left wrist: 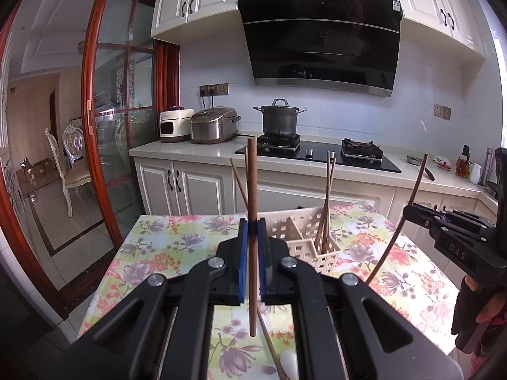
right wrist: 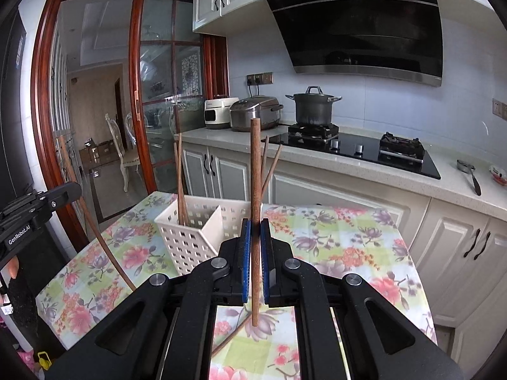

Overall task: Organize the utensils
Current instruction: 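Lower both chopsticks into the basket and open both grippers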

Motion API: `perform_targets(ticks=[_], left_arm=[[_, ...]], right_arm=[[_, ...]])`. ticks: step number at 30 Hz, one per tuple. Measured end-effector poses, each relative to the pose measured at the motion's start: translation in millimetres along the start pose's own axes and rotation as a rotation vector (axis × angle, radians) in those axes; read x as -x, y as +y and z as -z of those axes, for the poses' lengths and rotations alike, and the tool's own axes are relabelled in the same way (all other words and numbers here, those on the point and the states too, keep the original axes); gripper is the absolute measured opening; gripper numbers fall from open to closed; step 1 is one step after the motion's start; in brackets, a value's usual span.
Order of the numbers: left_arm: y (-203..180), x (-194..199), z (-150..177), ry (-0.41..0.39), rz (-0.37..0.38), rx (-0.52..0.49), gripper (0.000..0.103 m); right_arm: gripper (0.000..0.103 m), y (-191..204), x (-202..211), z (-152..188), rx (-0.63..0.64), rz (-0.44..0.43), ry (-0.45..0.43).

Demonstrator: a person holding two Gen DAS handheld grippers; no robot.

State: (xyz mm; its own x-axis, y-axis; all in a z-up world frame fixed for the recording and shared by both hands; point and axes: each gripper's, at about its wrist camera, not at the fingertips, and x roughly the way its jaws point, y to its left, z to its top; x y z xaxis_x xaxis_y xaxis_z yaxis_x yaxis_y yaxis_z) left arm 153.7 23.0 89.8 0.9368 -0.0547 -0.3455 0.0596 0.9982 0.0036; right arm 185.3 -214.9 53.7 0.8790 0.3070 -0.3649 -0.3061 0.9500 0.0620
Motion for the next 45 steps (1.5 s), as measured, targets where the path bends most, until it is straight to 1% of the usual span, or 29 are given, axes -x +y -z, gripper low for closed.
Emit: perform_targets(ticks=[8,11,15,19,23,29,33,34,37,42,45], left_arm=[[-6.9,-0.6,-34.5,-0.034,0.014,-0.031,0.006],[-7.9,-1.9,-53.1,-0.042,0.032,-0.028,0.006],[-11.6,-6.2,-75.3,-0.056,0.036,-0.037,0.006],[-11.7,-14.2,-102.1,-0.065,0.046,-0.018,0.006],[-14.8,-21.9,-118.3,-0.085,0.028,-0.016,0.006],[-18.7,-35.5,-122.7,-0.105,0.005,0.007,0.006],[-15.2,-55.4,-115.1,-0.066,0.035,0.048,0.006],[-15.5,-59.5,-112.3,-0.062,0.032,0.047,0.006],[-15.8,-63.6,-109.3,-0.091,0.013,0.027,0.006],[-18.1,-69.4,-112.6,-0.085,0.020,0.026,0.006],[-17.6,-72.6,-113.4,-0.084,0.016,0.026,0.006]], right_arm=[[0.006,-1.6,-4.1,-27.0,-0.002,-0.002,-0.026],[0.006,-2.1,-7.4,-39.7,-0.009,-0.007,-0.030],[0.006,-4.6,-9.6,-58.5,-0.026,-0.014,-0.048],[0.006,-5.2,-12.5,-76.2,-0.047,-0.023,-0.067],[0.006,-0.2,-16.5,-86.4,-0.041,-0.025,-0.083],[0.006,7.4,-27.3,-89.6,-0.035,-0.052,-0.095],[0.006,11.4,-36.4,-85.1,-0.022,-0.051,-0.077],[0.006,10.9,-38.9,-84.0,-0.019,-0.048,-0.074],[0.006,7.8,-48.7,-78.6,-0.026,-0.046,-0.055],[0.006,2.7,-65.6,-72.1,-0.056,-0.043,-0.014],[0.006,0.2,-70.2,-70.0,-0.067,-0.043,-0.006]])
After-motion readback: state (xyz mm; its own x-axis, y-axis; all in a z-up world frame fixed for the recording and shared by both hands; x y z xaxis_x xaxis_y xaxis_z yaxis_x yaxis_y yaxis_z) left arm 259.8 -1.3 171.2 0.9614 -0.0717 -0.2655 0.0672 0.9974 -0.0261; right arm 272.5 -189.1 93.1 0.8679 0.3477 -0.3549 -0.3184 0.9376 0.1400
